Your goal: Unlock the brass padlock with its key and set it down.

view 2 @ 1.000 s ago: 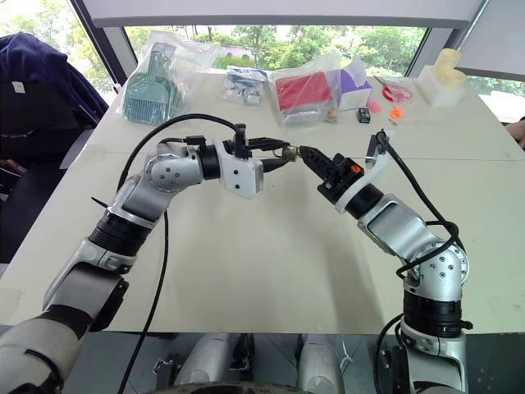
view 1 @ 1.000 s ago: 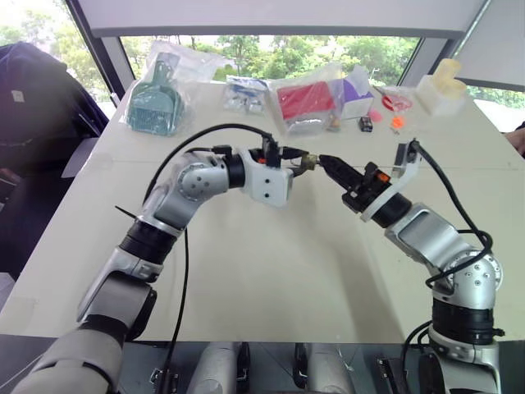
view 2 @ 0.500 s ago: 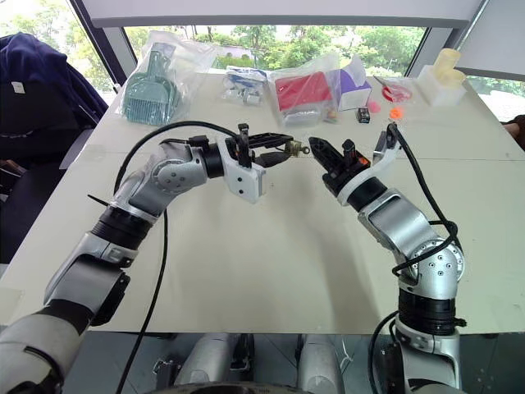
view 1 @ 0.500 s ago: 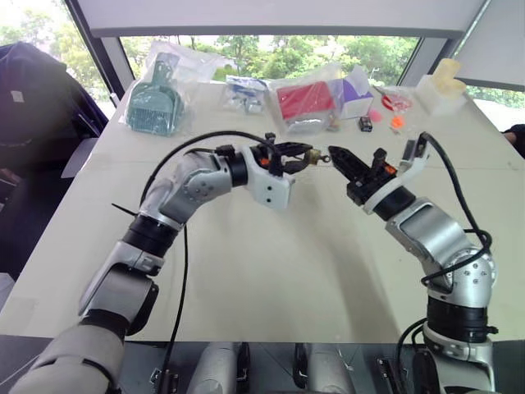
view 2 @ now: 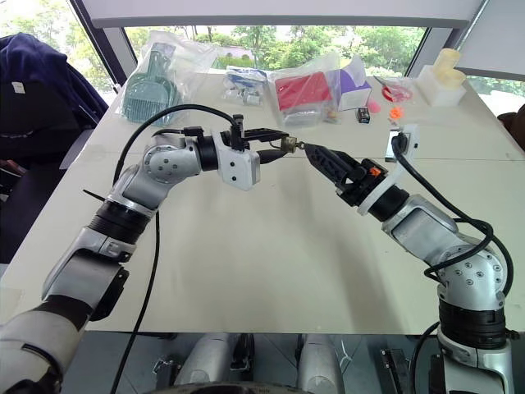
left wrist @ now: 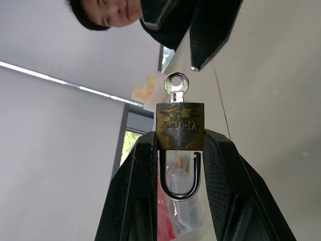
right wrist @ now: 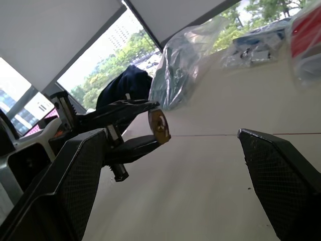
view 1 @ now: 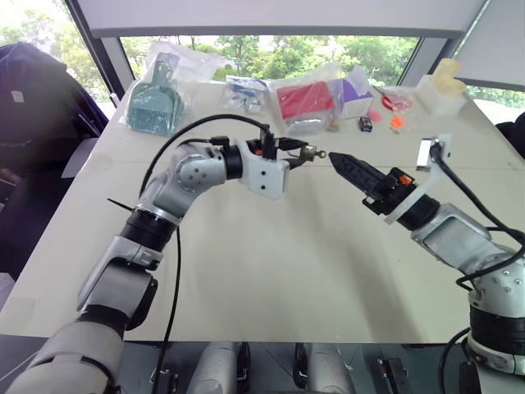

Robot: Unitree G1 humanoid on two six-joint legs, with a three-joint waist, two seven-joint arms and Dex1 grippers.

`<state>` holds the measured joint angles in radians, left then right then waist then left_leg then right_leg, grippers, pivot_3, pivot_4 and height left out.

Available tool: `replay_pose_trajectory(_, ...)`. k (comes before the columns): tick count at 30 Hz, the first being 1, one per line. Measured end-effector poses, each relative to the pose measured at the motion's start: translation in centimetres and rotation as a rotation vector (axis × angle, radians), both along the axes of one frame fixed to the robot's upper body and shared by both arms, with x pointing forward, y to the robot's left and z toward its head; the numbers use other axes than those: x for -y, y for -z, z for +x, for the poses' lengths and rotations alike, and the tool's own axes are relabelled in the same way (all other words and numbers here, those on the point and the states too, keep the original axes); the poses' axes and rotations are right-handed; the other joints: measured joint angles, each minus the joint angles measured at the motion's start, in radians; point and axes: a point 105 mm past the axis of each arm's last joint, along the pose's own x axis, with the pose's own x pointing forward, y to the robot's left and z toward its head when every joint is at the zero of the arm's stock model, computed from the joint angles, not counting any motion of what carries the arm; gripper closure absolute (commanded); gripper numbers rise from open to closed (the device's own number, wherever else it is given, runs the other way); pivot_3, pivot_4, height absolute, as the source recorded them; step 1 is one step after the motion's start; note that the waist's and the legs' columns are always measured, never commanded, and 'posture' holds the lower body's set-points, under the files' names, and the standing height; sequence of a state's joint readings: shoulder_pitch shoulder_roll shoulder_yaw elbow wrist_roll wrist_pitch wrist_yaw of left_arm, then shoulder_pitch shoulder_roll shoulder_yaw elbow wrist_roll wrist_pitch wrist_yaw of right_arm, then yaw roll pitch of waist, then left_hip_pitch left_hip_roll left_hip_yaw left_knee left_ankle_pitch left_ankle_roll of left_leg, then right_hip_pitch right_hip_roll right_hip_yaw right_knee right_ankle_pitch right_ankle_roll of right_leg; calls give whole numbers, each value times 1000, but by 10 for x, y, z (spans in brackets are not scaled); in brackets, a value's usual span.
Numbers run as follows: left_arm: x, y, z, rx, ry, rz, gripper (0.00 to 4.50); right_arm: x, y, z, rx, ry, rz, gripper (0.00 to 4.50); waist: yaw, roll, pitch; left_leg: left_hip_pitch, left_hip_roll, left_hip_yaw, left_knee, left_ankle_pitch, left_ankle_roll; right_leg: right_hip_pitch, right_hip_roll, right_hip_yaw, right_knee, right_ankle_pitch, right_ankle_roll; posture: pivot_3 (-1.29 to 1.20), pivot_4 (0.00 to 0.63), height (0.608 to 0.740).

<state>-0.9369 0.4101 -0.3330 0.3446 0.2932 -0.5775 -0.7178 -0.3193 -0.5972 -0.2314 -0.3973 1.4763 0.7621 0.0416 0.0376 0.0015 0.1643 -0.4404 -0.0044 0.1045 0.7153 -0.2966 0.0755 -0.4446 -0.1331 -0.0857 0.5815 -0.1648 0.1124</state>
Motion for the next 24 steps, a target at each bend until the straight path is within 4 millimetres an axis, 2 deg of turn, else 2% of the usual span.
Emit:
replay_pose_trajectory(6, 7, -7, -10, 29, 42, -19, 3824, -10, 0, 5, 3, -24, 2, 89, -1, 0, 0, 0, 0, 0, 0, 0, 0, 0, 0, 0, 0, 0, 0, 0, 150, 735)
replay_pose_trajectory(10, 7, -5, -14, 19, 54, -28, 3824, -15, -1, 12, 3, -27, 21, 89, -1, 0, 0, 0, 0, 0, 0, 0, 0, 0, 0, 0, 0, 0, 0, 0, 150, 735)
replay_pose_trajectory(11, 6, -4, -14, 16, 51, -26, 3824, -16, -1, 13, -2, -31, 21, 593, 0, 0, 0, 0, 0, 0, 0, 0, 0, 0, 0, 0, 0, 0, 0, 0, 150, 735)
replay_pose_trajectory(12, 6, -4, -14, 13, 49, -24, 3824, -17, 0, 13, -2, -35, 27, 818, 0, 0, 0, 0, 0, 0, 0, 0, 0, 0, 0, 0, 0, 0, 0, 0, 150, 735)
replay_pose_trajectory(19, 7, -1, -14, -5, 50, -12, 3824, -22, 0, 11, 1, -64, 44, 4460, -2, 0, 0, 0, 0, 0, 0, 0, -1, 0, 0, 0, 0, 0, 0, 0, 150, 735)
replay_pose_trajectory(23, 7, 0, -14, -10, 50, -7, 3824, -22, 1, 11, 3, -66, 33, 4460, -1, 0, 0, 0, 0, 0, 0, 0, 0, 0, 0, 0, 0, 0, 0, 0, 150, 735)
replay_pose_trajectory(24, 7, 0, -14, -14, 51, -6, 2759, -23, 1, 11, 4, -68, 32, 4500, -1, 0, 0, 0, 0, 0, 0, 0, 0, 0, 0, 0, 0, 0, 0, 0, 150, 735)
